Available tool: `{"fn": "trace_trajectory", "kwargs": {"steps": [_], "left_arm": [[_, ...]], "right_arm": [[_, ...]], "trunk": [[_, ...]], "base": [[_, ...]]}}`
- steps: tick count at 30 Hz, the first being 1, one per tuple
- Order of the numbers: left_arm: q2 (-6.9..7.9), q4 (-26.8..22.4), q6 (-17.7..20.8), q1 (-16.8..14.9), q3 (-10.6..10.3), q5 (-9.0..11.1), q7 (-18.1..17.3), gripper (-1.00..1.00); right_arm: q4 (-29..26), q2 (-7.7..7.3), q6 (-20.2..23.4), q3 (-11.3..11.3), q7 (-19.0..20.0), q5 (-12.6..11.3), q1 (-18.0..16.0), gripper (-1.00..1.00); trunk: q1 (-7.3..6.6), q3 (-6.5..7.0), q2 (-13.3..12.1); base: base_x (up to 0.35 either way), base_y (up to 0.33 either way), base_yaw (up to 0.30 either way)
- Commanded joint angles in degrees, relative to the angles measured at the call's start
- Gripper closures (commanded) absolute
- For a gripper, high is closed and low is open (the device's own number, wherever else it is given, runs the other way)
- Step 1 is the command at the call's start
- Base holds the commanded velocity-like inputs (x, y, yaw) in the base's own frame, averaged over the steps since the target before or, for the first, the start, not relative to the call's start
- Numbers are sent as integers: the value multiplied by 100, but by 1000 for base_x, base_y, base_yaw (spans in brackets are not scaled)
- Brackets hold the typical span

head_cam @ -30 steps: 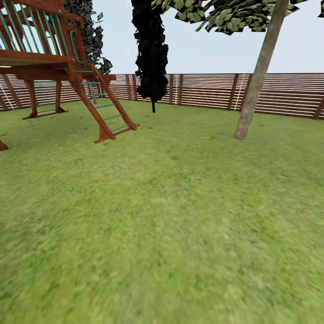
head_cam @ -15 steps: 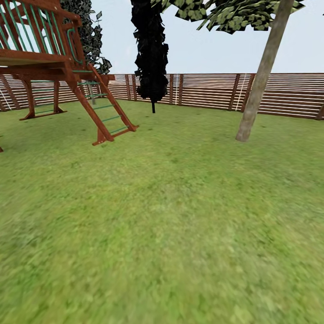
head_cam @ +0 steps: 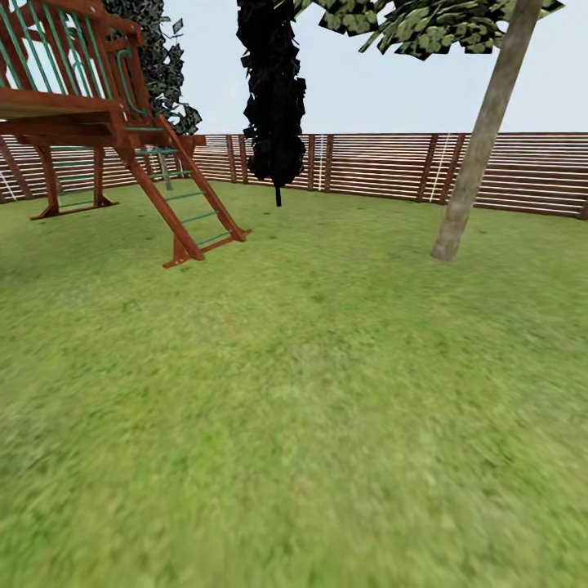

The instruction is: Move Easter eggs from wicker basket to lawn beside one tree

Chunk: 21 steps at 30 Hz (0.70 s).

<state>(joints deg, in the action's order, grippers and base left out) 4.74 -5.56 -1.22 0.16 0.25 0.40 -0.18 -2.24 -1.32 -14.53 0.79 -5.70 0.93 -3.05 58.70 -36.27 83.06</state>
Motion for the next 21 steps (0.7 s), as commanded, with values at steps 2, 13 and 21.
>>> {"fn": "trace_trajectory", "kwargs": {"steps": [2,13,21], "left_arm": [[0,-6,-10,2,2,4,-1,-100],[0,-6,-10,2,2,4,4,-100],[-38,-6,-10,2,2,4,25,-100]], "right_arm": [[5,0,-15,9,-19,11,-3,-100],[93,-15,11,27,3,87,-1,-100],[153,-35,6,41,-1,158,-1,-100]], "trunk": [[3,-4,2],[3,-4,2],[3,-4,2]], "base": [[322,0,0],[322,0,0],[322,0,65]]}}
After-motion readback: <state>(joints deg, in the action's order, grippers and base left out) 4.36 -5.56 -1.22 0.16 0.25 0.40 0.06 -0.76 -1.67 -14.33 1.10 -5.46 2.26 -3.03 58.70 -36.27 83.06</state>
